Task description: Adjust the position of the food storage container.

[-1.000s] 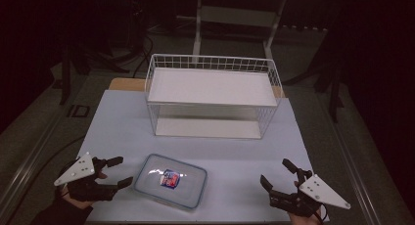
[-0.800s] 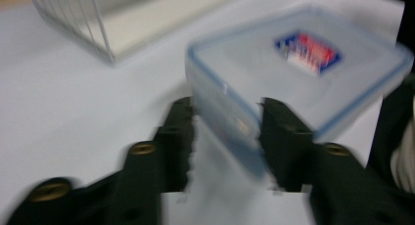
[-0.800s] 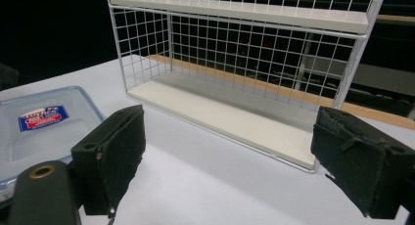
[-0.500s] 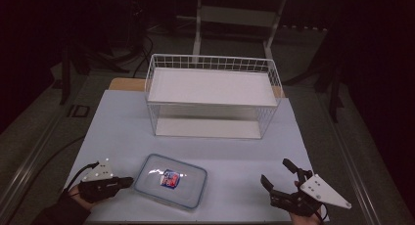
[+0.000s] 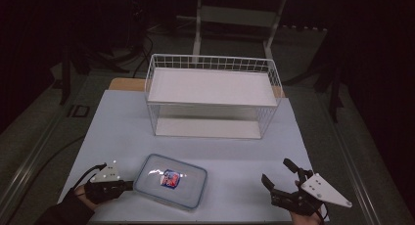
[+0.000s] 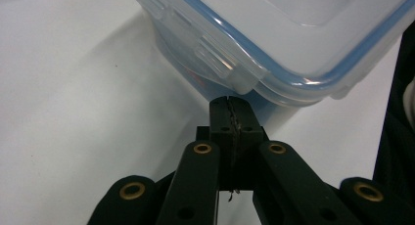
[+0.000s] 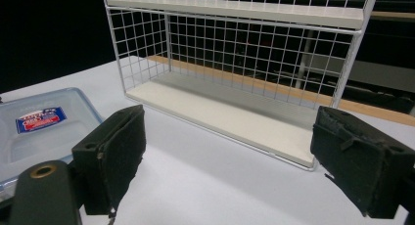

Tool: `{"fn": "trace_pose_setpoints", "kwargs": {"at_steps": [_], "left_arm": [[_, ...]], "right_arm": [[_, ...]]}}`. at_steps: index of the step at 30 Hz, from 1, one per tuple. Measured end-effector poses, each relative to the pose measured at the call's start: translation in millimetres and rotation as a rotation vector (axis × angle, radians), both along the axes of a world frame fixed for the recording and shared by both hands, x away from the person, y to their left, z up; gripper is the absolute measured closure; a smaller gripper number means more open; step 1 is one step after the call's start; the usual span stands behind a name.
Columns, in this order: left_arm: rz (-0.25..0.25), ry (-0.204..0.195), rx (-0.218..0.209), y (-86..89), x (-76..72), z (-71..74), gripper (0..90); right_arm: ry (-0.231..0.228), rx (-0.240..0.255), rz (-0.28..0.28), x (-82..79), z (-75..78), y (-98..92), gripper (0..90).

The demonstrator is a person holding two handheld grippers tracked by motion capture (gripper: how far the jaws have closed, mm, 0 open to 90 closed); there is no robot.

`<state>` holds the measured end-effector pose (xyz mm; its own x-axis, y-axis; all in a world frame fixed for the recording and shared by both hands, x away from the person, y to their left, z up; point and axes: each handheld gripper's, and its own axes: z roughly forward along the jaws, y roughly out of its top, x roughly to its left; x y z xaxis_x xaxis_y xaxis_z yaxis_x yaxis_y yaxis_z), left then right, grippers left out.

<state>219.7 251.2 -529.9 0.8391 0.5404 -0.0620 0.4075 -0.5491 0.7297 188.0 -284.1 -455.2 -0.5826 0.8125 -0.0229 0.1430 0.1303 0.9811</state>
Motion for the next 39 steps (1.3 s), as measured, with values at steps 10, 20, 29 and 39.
{"fn": "trace_pose_setpoints", "kwargs": {"at_steps": [10, 20, 29, 39], "left_arm": [[-0.048, 0.011, -0.008, -14.7, 3.7, 2.6, 89.8], [-0.109, 0.016, -0.004, -40.7, 9.9, 2.0, 89.8], [-0.100, 0.021, 0.012, -35.1, 5.5, 2.7, 89.7], [-0.150, 0.048, 0.005, -52.8, 8.0, 1.0, 89.7]], "right_arm": [[0.004, 0.002, -0.003, 0.8, -0.1, -0.7, 12.9], [0.004, 0.001, -0.004, 1.3, -0.4, -1.4, 12.9], [0.011, 0.003, -0.001, 2.0, -1.1, -1.3, 12.9], [0.010, -0.006, -0.004, 2.1, -0.9, 0.2, 12.9]]}}
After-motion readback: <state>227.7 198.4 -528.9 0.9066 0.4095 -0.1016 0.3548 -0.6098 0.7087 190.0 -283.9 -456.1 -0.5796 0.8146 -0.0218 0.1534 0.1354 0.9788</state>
